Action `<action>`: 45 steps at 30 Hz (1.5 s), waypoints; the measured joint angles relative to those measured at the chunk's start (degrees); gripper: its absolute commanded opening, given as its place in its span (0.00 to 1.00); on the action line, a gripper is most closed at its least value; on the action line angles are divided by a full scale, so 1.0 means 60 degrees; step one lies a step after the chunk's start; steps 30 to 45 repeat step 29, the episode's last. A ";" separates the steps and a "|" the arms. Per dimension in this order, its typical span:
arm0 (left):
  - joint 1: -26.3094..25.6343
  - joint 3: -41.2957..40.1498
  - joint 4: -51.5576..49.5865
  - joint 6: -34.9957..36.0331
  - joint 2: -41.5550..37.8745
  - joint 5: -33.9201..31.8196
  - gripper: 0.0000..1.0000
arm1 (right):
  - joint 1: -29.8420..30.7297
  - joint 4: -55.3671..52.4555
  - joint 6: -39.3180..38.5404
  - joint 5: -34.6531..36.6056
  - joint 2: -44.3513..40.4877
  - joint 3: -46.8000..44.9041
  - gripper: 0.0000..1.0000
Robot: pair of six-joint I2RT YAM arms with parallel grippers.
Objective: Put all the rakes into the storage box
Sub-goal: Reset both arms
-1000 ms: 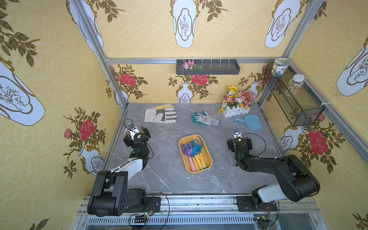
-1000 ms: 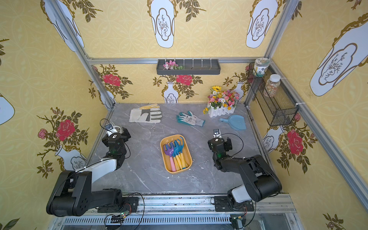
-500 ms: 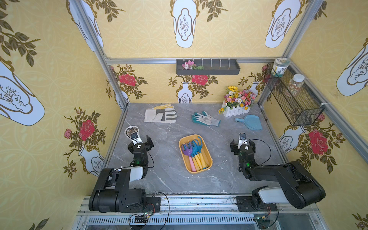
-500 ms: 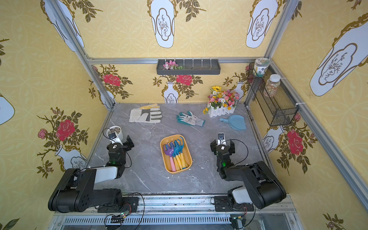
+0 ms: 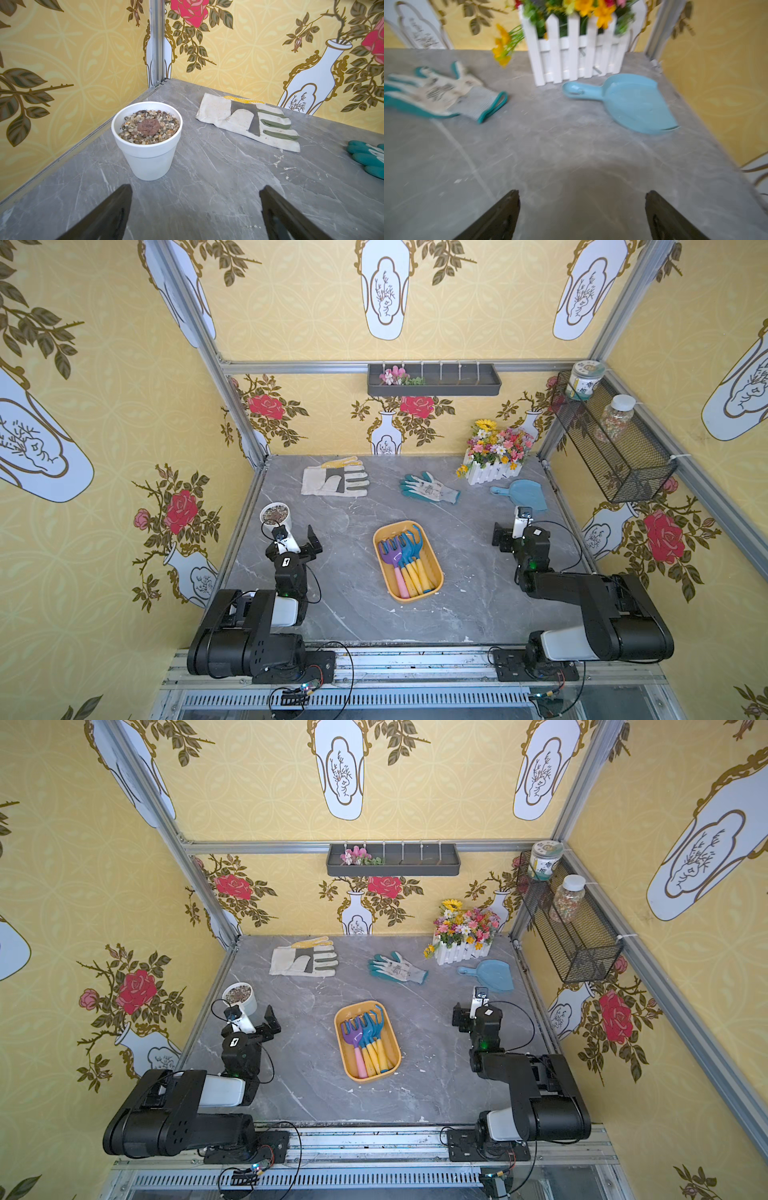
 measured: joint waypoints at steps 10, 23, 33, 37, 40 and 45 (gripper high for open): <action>0.0004 0.0004 0.0153 0.0029 0.0025 0.0047 1.00 | -0.0102 0.0109 0.0168 -0.0583 -0.0022 -0.0036 0.97; -0.0004 0.0004 0.0157 0.0029 0.0029 0.0069 1.00 | -0.0113 0.0106 0.0175 -0.0736 0.0040 -0.0040 0.97; -0.0004 0.0007 0.0164 0.0029 0.0047 0.0069 1.00 | -0.0237 0.0102 0.0240 -0.0907 0.0142 0.0073 0.97; -0.0004 0.0007 0.0164 0.0029 0.0047 0.0069 1.00 | -0.0237 0.0102 0.0240 -0.0907 0.0142 0.0073 0.97; -0.0004 0.0007 0.0164 0.0029 0.0047 0.0069 1.00 | -0.0237 0.0102 0.0240 -0.0907 0.0142 0.0073 0.97; -0.0004 0.0007 0.0164 0.0029 0.0047 0.0069 1.00 | -0.0237 0.0102 0.0240 -0.0907 0.0142 0.0073 0.97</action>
